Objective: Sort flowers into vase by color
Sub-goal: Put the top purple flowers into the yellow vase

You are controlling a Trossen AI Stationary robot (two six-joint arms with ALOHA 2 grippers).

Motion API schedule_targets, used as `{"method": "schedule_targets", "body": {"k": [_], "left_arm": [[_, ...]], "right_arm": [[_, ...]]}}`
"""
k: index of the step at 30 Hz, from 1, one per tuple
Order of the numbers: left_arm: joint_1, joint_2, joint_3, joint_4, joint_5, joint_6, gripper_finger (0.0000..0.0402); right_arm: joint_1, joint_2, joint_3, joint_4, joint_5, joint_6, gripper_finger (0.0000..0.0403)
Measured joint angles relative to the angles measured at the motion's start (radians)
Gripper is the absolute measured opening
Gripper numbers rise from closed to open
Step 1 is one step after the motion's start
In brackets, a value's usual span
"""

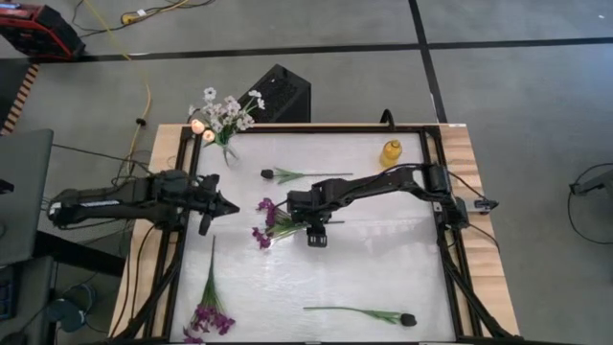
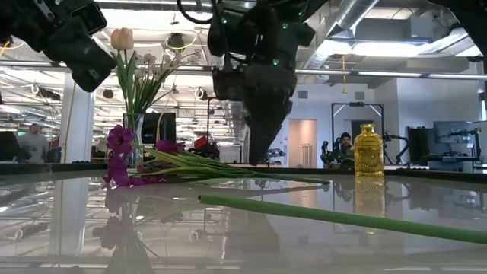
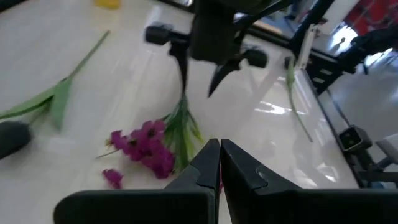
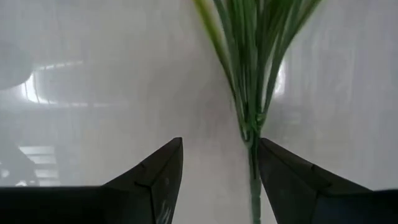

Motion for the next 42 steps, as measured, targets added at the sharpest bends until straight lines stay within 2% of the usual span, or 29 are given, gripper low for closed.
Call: {"method": "schedule_targets", "body": {"k": [7,13,29,38,42], "left_arm": [[-0.094,0.016,-0.106,0.194,-0.027,-0.022,0.0],[-0.139,0.045,-0.163,0.317,-0.074,-0.034,0.0],[-0.153,0.058,-0.164,0.364,-0.106,-0.021,0.0],[-0.153,0.058,-0.164,0.36,-0.107,-0.034,0.0],[-0.153,0.058,-0.164,0.354,-0.106,-0.041,0.0]], "right_arm": [[0.005,0.008,0.0,0.013,0.129,-0.001,0.023],[0.005,0.008,0.0,0.043,0.128,-0.004,0.023],[0.005,0.008,0.0,0.087,0.124,-0.039,0.023],[0.011,0.008,-0.067,0.146,0.101,-0.067,0.0229],[0.011,0.008,-0.077,0.14,0.102,-0.087,0.0204]]}}
